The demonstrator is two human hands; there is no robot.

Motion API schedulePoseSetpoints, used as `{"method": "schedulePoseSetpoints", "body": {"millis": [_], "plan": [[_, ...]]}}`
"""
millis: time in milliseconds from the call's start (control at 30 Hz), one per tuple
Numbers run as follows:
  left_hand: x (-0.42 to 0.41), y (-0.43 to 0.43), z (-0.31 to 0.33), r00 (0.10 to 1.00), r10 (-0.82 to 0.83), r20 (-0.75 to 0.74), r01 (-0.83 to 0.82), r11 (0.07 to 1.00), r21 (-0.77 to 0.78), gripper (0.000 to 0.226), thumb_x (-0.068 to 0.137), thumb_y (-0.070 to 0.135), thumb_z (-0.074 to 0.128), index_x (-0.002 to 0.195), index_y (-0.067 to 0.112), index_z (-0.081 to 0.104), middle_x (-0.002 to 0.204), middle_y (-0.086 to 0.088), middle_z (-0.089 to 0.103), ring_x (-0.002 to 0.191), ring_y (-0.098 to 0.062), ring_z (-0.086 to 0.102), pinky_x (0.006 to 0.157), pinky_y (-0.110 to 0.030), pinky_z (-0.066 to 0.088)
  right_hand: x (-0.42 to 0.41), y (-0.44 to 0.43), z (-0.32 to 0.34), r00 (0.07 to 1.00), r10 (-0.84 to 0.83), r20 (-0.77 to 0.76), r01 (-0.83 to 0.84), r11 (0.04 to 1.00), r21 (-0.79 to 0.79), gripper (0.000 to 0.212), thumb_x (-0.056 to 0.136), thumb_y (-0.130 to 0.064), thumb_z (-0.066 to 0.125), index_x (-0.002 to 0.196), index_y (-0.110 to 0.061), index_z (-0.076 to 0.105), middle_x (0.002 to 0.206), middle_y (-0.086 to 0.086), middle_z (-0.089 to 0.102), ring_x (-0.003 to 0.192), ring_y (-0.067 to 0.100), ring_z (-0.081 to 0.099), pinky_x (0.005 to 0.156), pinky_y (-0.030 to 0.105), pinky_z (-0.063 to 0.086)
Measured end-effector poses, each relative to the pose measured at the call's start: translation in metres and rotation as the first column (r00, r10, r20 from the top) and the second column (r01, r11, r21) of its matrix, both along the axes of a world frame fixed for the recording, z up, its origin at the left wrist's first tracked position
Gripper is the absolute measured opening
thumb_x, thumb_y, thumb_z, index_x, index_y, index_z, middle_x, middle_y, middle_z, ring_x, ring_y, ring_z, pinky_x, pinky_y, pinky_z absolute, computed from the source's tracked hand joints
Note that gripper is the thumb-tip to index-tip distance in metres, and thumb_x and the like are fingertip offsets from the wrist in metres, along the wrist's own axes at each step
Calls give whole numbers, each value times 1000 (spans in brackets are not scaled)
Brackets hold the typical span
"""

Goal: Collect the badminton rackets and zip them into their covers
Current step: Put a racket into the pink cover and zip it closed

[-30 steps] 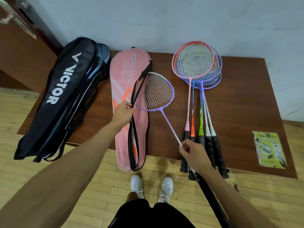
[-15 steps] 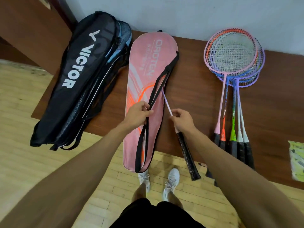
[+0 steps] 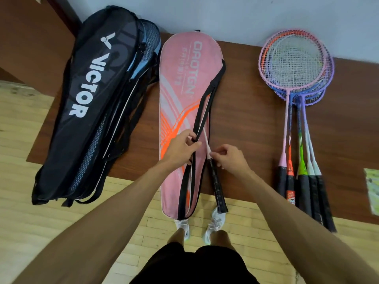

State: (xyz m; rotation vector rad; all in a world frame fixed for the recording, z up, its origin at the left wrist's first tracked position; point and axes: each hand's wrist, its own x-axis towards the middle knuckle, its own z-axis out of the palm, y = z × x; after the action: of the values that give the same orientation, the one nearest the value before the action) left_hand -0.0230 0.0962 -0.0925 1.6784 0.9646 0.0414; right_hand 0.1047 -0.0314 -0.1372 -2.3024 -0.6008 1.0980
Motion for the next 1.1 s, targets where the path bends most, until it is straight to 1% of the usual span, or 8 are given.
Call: {"method": "schedulePoseSetpoints", "body": {"millis": [233, 367, 467, 567, 633, 800, 967, 1100], "plan": [[-2, 1, -1, 998, -52, -47, 55, 997, 58, 17, 90, 26, 63, 102, 18, 56, 72, -11, 62, 44, -20, 62, 44, -33, 55, -9, -11, 2, 987, 152, -54, -156, 984, -84, 32, 83, -32, 71, 107, -14, 60, 97, 4, 68, 83, 21, 68, 78, 39, 58], [1, -3, 1, 995, -23, -92, 25, 1000, 11, 22, 87, 22, 68, 102, 14, 54, 76, -11, 60, 41, -16, 60, 41, -23, 49, -11, -8, 6, 967, -35, -251, 52, 997, 63, 27, 79, -20, 76, 101, -9, 64, 87, 6, 70, 67, 16, 68, 62, 28, 60], [2, -6, 6, 997, -6, -81, 4, 1000, -16, 23, 90, 19, 64, 107, 9, 54, 83, -18, 60, 48, -23, 61, 43, -25, 52, -18, -4, 5, 934, -94, -346, 145, 981, 125, 25, 77, -17, 79, 96, -9, 66, 84, 8, 71, 71, 21, 70, 63, 30, 60], [1, -5, 7, 998, 12, -64, -14, 1000, -28, 18, 93, 19, 59, 106, 9, 52, 83, -15, 59, 45, -17, 61, 45, -26, 53, -31, 3, 2, 896, -154, -416, 231, 963, 140, 20, 75, -14, 80, 89, -11, 66, 78, 6, 68, 67, 18, 67, 59, 28, 59], [0, -3, 7, 998, 17, -68, -19, 999, -29, 19, 94, 20, 57, 107, 7, 50, 84, -13, 59, 47, -17, 61, 48, -29, 55, -39, 8, -1, 866, -202, -458, 285, 951, 119, 24, 77, -11, 78, 96, -7, 66, 81, 8, 69, 65, 17, 66, 57, 25, 59], [-1, -4, 7, 997, 19, -68, -19, 1000, 4, 23, 96, 22, 54, 110, 5, 48, 84, -15, 61, 59, -29, 64, 51, -31, 55, -48, 16, -5, 834, -251, -491, 340, 935, 99, 25, 79, -7, 75, 102, -2, 68, 91, 13, 71, 68, 21, 70, 59, 28, 60], [-10, 3, 3, 997, 41, -62, -41, 999, -3, 20, 95, 26, 55, 106, 10, 49, 82, -12, 61, 62, -27, 63, 59, -39, 57, -52, 17, -4, 715, -261, -648, 404, 911, 79, 20, 78, 5, 72, 96, 5, 65, 91, 19, 68, 74, 28, 70, 64, 31, 61], [-11, 6, 5, 999, 15, -42, -16, 1000, -19, 16, 96, 25, 54, 105, 13, 48, 83, -9, 60, 67, -26, 62, 62, -39, 56, -53, 15, -3, 674, -236, -700, 416, 905, 95, 24, 79, 12, 67, 102, 9, 62, 89, 18, 68, 76, 27, 70, 68, 31, 61]]}}
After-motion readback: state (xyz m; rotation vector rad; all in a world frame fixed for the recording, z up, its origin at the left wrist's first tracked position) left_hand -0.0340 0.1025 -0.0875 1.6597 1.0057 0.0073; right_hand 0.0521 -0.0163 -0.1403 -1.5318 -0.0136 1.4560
